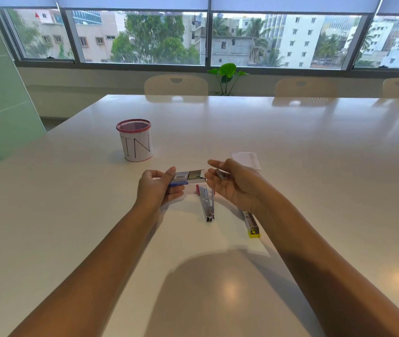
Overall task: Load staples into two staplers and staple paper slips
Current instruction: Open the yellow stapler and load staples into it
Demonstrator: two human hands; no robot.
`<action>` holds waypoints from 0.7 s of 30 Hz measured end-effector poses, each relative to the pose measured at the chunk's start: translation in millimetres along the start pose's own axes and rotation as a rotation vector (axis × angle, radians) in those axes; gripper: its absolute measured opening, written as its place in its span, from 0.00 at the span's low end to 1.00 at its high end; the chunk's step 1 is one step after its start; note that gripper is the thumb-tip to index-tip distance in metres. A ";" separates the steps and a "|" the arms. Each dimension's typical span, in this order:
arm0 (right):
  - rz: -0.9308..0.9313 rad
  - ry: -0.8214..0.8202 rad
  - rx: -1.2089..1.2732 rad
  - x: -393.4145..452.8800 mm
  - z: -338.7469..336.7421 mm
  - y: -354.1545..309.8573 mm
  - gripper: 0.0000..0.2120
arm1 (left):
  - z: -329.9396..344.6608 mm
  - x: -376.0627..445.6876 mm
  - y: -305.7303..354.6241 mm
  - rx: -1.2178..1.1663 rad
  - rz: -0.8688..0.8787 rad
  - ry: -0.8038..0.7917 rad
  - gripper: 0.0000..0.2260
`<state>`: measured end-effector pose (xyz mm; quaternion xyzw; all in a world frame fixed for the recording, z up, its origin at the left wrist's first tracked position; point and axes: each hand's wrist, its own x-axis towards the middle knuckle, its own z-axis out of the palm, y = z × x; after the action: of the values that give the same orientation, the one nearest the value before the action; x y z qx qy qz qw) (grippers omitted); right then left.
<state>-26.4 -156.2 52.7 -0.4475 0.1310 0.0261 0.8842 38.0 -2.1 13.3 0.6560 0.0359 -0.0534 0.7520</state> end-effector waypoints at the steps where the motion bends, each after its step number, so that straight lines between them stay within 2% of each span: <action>1: -0.017 0.038 -0.046 1.1 -0.1 0.9 0.07 | -0.1 -0.1 1.0 -0.011 0.002 0.001 0.13; 5: -0.053 0.118 -0.245 4.8 -2.2 7.6 0.08 | 0.6 -2.1 3.7 -0.027 -0.001 -0.009 0.14; 8: 0.005 0.069 -0.178 4.9 0.6 12.7 0.05 | 1.7 -2.5 2.7 -0.023 0.003 -0.025 0.14; 11: 0.005 0.041 -0.149 5.9 0.0 12.5 0.06 | 1.4 -2.1 2.3 -0.001 0.019 -0.026 0.13; 21: -0.110 0.064 -0.325 7.1 -1.2 14.5 0.04 | 2.3 -2.8 3.1 0.079 0.064 0.002 0.13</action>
<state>-22.2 -149.0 38.8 -0.5917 0.1286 -0.0158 0.7956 35.5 -3.9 17.0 0.6860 0.0134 -0.0299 0.7268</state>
